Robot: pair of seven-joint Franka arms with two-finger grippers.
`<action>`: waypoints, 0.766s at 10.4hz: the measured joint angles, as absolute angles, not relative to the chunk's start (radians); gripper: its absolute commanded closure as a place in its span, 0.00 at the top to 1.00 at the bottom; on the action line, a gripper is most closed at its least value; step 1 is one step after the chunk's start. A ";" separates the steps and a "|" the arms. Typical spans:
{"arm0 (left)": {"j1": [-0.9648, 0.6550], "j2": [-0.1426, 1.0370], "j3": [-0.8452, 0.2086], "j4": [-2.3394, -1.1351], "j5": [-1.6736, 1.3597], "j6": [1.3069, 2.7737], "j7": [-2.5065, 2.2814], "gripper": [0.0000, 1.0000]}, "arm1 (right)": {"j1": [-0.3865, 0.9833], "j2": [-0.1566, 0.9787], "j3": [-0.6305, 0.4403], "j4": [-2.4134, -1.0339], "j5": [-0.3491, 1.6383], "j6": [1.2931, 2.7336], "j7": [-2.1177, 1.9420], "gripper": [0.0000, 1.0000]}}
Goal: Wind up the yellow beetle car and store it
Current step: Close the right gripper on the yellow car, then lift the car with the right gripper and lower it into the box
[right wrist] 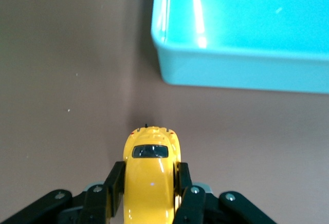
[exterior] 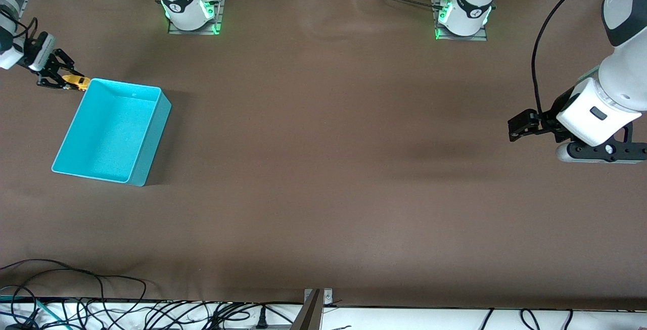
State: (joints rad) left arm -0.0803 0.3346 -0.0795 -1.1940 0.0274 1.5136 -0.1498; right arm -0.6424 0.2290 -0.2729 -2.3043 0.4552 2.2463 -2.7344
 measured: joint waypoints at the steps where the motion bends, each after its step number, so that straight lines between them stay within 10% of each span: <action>1: -0.081 0.335 -0.080 -1.194 0.027 1.514 -0.150 1.00 | -0.643 0.191 -0.271 -2.304 0.455 2.216 -2.734 0.00; 8: -0.080 0.335 -0.079 -1.194 0.027 1.514 -0.150 1.00 | -0.643 0.082 -0.214 -2.272 0.447 2.081 -2.732 0.00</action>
